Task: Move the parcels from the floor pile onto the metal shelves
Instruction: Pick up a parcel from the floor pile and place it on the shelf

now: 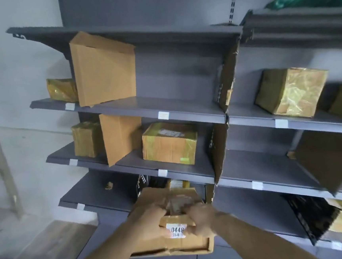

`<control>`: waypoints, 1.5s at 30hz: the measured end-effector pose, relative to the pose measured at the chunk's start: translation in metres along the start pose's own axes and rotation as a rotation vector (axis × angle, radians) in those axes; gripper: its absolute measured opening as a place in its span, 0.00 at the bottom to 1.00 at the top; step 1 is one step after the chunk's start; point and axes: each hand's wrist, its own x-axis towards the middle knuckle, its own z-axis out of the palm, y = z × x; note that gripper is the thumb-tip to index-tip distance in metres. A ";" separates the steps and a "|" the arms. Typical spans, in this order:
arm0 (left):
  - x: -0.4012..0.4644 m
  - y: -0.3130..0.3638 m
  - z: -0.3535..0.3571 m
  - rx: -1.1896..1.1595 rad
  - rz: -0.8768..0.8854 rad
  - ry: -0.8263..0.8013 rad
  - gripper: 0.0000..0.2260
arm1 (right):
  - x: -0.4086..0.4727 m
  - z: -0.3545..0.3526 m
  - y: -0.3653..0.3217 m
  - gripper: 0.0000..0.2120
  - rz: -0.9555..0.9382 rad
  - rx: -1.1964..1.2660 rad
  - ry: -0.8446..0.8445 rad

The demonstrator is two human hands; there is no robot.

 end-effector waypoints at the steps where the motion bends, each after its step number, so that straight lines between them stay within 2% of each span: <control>1: 0.004 0.012 -0.008 0.039 0.040 -0.024 0.25 | -0.008 -0.003 0.006 0.19 0.030 0.023 0.018; 3: 0.011 0.026 -0.016 0.046 0.105 0.022 0.25 | -0.025 -0.006 0.017 0.19 0.076 0.057 0.056; 10: 0.029 0.086 0.001 -0.034 0.253 -0.073 0.23 | -0.082 0.013 0.051 0.21 0.229 0.062 0.051; 13: 0.032 0.120 0.015 -0.061 0.320 -0.096 0.27 | -0.108 0.029 0.068 0.23 0.281 0.091 0.052; 23: 0.028 0.233 0.024 0.012 0.379 -0.138 0.34 | -0.199 0.066 0.135 0.23 0.390 0.208 0.111; 38: -0.005 0.516 0.073 0.062 0.569 -0.193 0.33 | -0.422 0.152 0.288 0.26 0.543 0.229 0.135; 45: -0.004 0.625 0.101 0.077 0.683 -0.259 0.32 | -0.511 0.190 0.343 0.31 0.676 0.269 0.140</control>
